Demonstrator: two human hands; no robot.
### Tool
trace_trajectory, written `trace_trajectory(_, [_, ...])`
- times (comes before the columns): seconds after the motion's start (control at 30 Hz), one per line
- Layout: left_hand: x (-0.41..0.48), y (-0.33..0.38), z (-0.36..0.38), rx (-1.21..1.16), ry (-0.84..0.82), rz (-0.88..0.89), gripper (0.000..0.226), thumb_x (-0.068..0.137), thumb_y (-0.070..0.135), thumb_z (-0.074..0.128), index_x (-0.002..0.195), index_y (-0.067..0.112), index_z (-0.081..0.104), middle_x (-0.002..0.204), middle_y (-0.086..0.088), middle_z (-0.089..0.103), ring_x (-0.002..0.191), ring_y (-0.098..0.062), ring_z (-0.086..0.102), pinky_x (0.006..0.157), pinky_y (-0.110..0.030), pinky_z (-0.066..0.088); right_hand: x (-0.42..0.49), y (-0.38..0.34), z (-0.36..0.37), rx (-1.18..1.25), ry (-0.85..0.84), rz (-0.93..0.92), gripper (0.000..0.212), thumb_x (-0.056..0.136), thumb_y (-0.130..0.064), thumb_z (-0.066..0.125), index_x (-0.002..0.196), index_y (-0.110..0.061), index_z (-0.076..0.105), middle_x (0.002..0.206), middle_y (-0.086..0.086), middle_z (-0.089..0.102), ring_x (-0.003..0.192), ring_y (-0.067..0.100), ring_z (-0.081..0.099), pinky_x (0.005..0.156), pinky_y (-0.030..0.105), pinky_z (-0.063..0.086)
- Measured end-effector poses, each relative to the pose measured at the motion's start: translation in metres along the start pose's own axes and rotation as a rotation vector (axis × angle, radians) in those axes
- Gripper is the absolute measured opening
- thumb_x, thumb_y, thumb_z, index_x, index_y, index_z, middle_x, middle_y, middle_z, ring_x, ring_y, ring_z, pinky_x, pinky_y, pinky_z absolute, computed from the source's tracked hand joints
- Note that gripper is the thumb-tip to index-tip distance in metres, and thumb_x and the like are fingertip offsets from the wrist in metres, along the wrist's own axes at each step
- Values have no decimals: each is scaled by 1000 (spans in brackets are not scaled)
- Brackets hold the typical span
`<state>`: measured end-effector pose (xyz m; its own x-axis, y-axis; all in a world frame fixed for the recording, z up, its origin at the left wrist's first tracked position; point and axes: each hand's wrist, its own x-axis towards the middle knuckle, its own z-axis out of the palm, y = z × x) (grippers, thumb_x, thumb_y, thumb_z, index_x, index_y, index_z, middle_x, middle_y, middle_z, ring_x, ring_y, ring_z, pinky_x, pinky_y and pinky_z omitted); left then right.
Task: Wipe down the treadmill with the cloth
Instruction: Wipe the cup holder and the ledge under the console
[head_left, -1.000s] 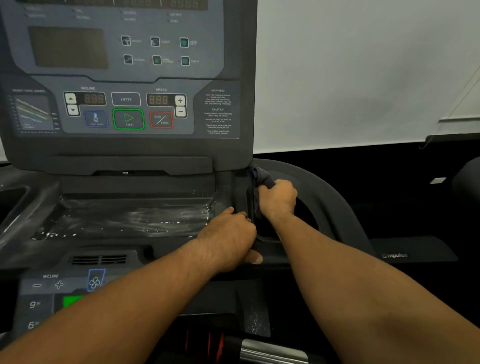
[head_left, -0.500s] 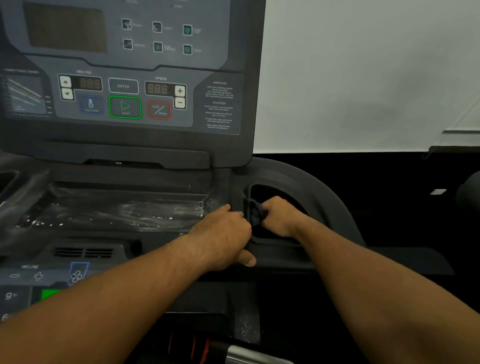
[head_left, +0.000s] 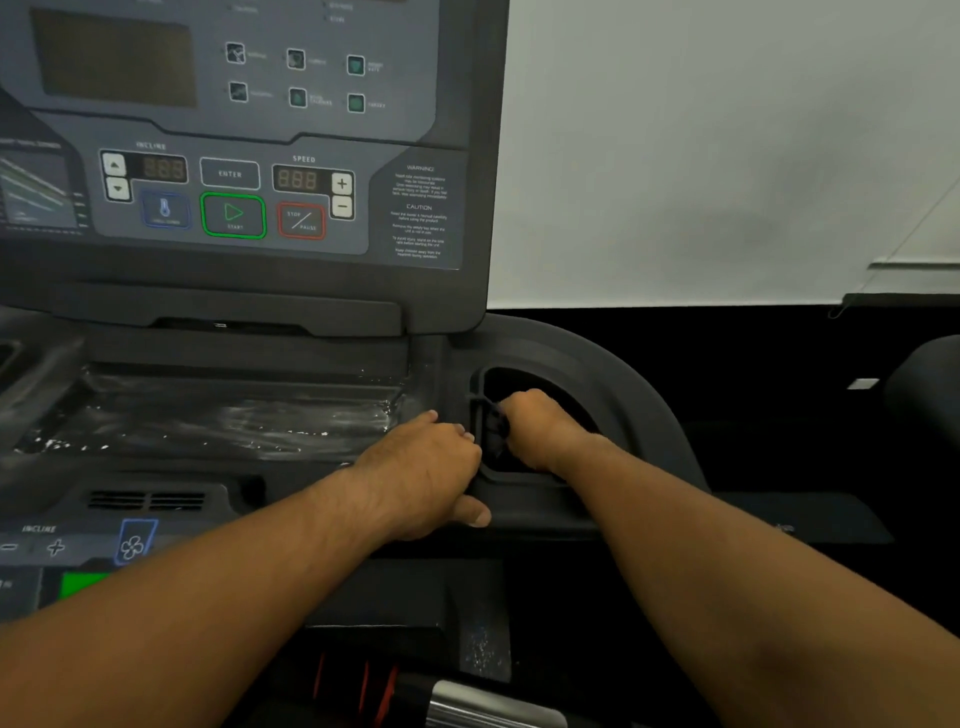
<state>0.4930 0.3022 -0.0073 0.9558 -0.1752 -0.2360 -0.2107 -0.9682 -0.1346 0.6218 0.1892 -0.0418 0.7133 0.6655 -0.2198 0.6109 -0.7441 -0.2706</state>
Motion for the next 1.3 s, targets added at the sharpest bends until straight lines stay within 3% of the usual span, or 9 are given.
trace_trajectory(0.2, [-4, 2, 6, -69, 65, -27, 64, 89, 63, 50, 129, 14, 52, 132, -1, 54, 119, -17, 51, 105, -34, 38, 5, -14, -5, -192, -102, 107, 26, 92, -13, 56, 117, -7, 59, 116, 14, 60, 102, 32, 61, 84, 40, 53])
trace_trajectory(0.33, [-3, 1, 7, -80, 94, -13, 66, 89, 62, 50, 134, 13, 49, 138, -2, 52, 125, -17, 48, 109, -34, 35, -4, -11, -19, -242, -322, 190, 35, 98, -19, 43, 127, -6, 56, 116, 11, 56, 107, 27, 56, 90, 31, 43])
trace_trajectory(0.47, [-1, 0, 7, -49, 96, 12, 66, 89, 63, 49, 130, 12, 54, 135, -2, 55, 122, -17, 51, 109, -34, 34, -12, -6, -22, -121, -415, 195, 33, 97, -19, 40, 122, -7, 58, 121, 4, 59, 107, 25, 55, 91, 31, 42])
trace_trajectory(0.7, [2, -3, 10, -20, 78, 14, 67, 85, 68, 48, 122, 13, 60, 130, -4, 60, 117, -19, 56, 106, -35, 37, -15, -16, -8, 285, -309, 231, 18, 90, -17, 55, 103, -10, 65, 89, 0, 61, 90, 20, 58, 73, 27, 42])
trace_trajectory(0.9, [0, -3, 9, -48, 133, 9, 61, 85, 67, 51, 120, 17, 58, 126, 0, 59, 112, -18, 56, 102, -33, 39, -15, -28, -14, 196, -491, 259, 34, 90, -28, 44, 118, -18, 62, 121, 6, 62, 100, 21, 59, 89, 39, 47])
trace_trajectory(1.0, [0, -3, 8, -31, 119, 18, 63, 86, 67, 49, 123, 16, 57, 130, -1, 58, 115, -18, 56, 104, -33, 38, -19, -28, -28, 44, -518, 230, 19, 96, -28, 42, 100, -24, 60, 107, 9, 64, 85, 26, 60, 73, 36, 49])
trace_trajectory(1.07, [-1, -3, 8, -26, 108, 21, 64, 87, 68, 48, 123, 15, 57, 131, -2, 58, 115, -18, 56, 104, -33, 38, -29, -24, -48, -33, -476, 227, 15, 89, -22, 51, 75, -20, 57, 89, 13, 65, 76, 29, 61, 67, 35, 51])
trace_trajectory(1.17, [-1, -4, 10, -23, 112, 26, 62, 86, 68, 47, 119, 16, 58, 126, -1, 60, 113, -17, 57, 105, -31, 36, -58, 4, -67, -153, -318, 101, 13, 84, -20, 58, 74, -12, 59, 76, 5, 60, 75, 26, 59, 62, 30, 43])
trace_trajectory(1.3, [-1, -3, 5, -16, 102, 27, 59, 86, 68, 48, 115, 17, 60, 120, 0, 61, 109, -18, 57, 102, -30, 37, -117, 50, -50, -113, -39, -129, 10, 86, -6, 53, 91, -9, 61, 106, 5, 60, 104, 27, 58, 83, 17, 38])
